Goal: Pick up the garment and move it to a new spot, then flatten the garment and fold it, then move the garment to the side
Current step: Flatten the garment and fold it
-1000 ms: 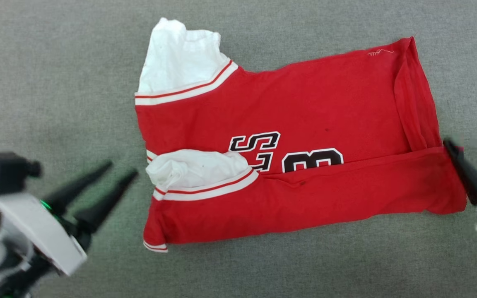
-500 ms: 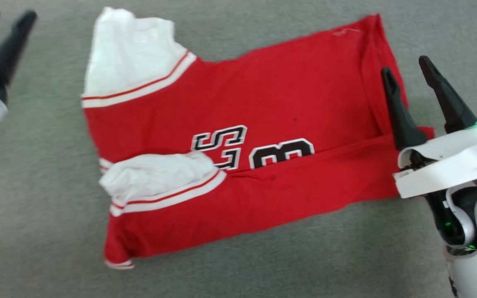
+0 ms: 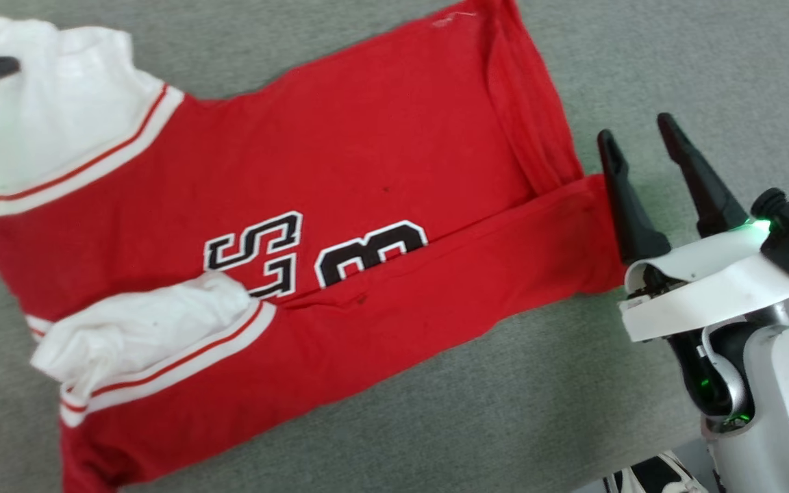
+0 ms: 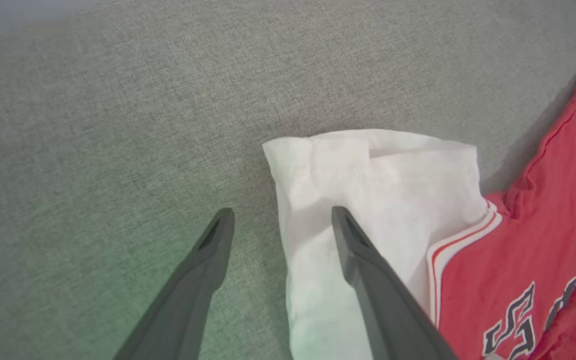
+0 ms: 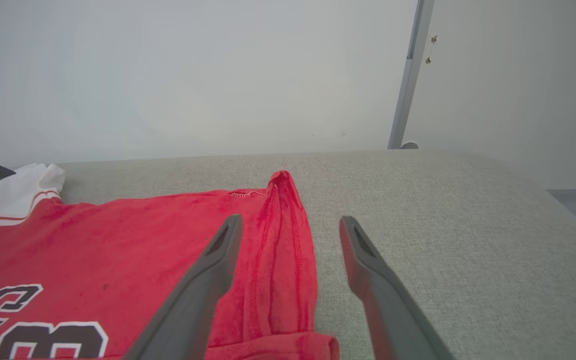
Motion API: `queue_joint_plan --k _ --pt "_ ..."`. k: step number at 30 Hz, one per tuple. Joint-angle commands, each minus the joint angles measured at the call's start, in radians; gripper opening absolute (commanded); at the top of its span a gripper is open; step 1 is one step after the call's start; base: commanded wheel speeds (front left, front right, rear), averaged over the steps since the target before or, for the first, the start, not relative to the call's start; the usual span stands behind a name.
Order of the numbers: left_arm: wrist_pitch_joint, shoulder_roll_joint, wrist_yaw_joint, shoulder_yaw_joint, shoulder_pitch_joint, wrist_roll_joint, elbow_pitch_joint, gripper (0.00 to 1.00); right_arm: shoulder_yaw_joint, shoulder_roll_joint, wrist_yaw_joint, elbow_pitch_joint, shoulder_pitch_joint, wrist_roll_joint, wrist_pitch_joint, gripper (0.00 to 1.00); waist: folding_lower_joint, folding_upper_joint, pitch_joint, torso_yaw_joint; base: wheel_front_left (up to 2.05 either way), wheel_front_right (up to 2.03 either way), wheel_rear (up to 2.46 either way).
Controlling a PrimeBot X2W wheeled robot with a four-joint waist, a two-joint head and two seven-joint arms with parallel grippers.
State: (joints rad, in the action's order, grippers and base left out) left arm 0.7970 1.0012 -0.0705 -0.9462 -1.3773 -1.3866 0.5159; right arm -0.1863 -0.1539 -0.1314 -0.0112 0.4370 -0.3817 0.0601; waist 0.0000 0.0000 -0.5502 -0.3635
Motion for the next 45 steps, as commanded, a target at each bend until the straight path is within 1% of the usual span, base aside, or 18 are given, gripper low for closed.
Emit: queue_joint_plan --k 1,6,7,8,9,10,13,16,19,24,29,34,40,41,42,43,44,45 --pt "0.016 0.006 0.002 -0.002 -0.018 0.007 0.011 1.00 -0.010 0.001 0.002 -0.006 -0.005 -0.014 0.000 1.00 0.0000 0.0000 -0.025 -0.029 0.00 0.00 0.00" --pt "0.090 -0.021 -0.009 -0.003 -0.037 -0.031 0.050 1.00 -0.014 -0.010 0.002 -0.016 -0.006 -0.013 -0.005 1.00 0.0000 0.0000 -0.038 -0.035 0.00 0.00 0.00" --pt "0.104 -0.026 -0.012 -0.006 -0.034 -0.040 0.053 0.49 -0.010 -0.014 0.002 -0.019 -0.002 -0.013 -0.008 1.00 0.0000 0.0000 -0.040 -0.032 0.00 0.00 0.00" --pt "0.111 -0.029 -0.017 -0.007 -0.032 -0.044 0.053 0.36 -0.007 -0.017 0.002 -0.022 0.005 -0.014 -0.015 1.00 0.0000 0.0000 -0.042 -0.028 0.00 0.00 0.00" --pt "0.109 -0.034 -0.019 -0.007 -0.029 -0.048 0.055 0.11 -0.005 -0.022 0.002 -0.027 0.015 -0.014 -0.021 1.00 0.0000 0.0000 -0.043 -0.023 0.00 0.00 0.00" --pt "0.105 -0.040 -0.023 -0.005 -0.027 -0.052 0.058 0.00 -0.003 -0.025 0.002 -0.031 0.028 -0.013 -0.028 1.00 0.0000 0.0000 -0.044 -0.018 0.00 0.00 0.00" --pt "0.089 -0.049 -0.035 -0.002 -0.023 -0.055 0.062 0.00 -0.009 -0.039 0.002 -0.039 0.072 -0.010 -0.067 1.00 0.0000 0.0000 -0.048 -0.003 0.00 0.00 0.00" --pt "0.063 -0.062 -0.045 0.000 -0.023 -0.046 0.064 0.00 -0.039 -0.052 0.002 -0.020 0.147 -0.028 -0.172 1.00 0.0000 0.0000 -0.053 0.015 0.00 0.00 0.00" --pt "0.039 -0.084 -0.052 0.000 -0.034 -0.037 0.058 0.00 -0.071 -0.075 0.002 0.017 0.259 -0.059 -0.317 1.00 0.0000 0.0000 -0.065 0.039 0.00 0.00 0.00" --pt "0.002 -0.118 -0.060 -0.001 -0.055 -0.024 0.037 0.00 -0.111 -0.123 0.002 0.141 0.457 -0.113 -0.604 1.00 0.0000 0.0000 -0.088 0.085 0.00 0.00 0.00" --pt "-0.031 -0.143 -0.061 -0.007 -0.076 -0.015 -0.008 0.00 -0.100 -0.142 0.002 0.275 0.610 -0.146 -0.817 1.00 0.0000 0.0000 -0.114 0.132 0.00 0.00 0.00" --pt "-0.055 -0.145 -0.061 -0.015 -0.088 -0.021 -0.061 0.00 -0.099 -0.144 0.002 0.376 0.695 -0.119 -0.896 1.00 0.0000 0.0000 -0.136 0.166 0.00 0.00 0.00" --pt "-0.081 -0.142 -0.061 -0.022 -0.095 -0.034 -0.095 0.00 -0.112 -0.126 0.002 0.489 0.744 -0.095 -0.934 1.00 0.0000 0.0000 -0.150 0.182 0.00 0.00 0.00" --pt "-0.085 -0.145 -0.060 -0.025 -0.096 -0.036 -0.094 0.00 -0.121 -0.126 0.002 0.502 0.746 -0.094 -0.932 0.73 0.0000 0.0000 -0.150 0.185 0.00 0.00 0.00" --pt "-0.090 -0.149 -0.059 -0.028 -0.094 -0.034 -0.092 0.00 -0.142 -0.126 0.001 0.511 0.743 -0.098 -0.938 0.34 0.0000 0.0000 -0.147 0.187 0.00 0.00 0.00" --pt "-0.090 -0.149 -0.059 -0.028 -0.094 -0.034 -0.092 0.00 -0.142 -0.126 0.001 0.511 0.743 -0.098 -0.938 0.34 0.0000 0.0000 -0.147 0.187 0.00 0.00 0.00" --pt "-0.102 -0.154 -0.059 -0.029 -0.093 -0.034 -0.093 0.00 -0.158 -0.127 0.001 0.514 0.740 -0.111 -0.939 0.03 0.0000 0.0000 -0.144 0.189 0.00 0.00 0.00" --pt "-0.116 -0.161 -0.059 -0.026 -0.090 -0.039 -0.091 0.00 -0.160 -0.129 0.001 0.514 0.738 -0.123 -0.923 0.00 0.0000 0.0000 -0.139 0.191 0.00 0.00 0.00"
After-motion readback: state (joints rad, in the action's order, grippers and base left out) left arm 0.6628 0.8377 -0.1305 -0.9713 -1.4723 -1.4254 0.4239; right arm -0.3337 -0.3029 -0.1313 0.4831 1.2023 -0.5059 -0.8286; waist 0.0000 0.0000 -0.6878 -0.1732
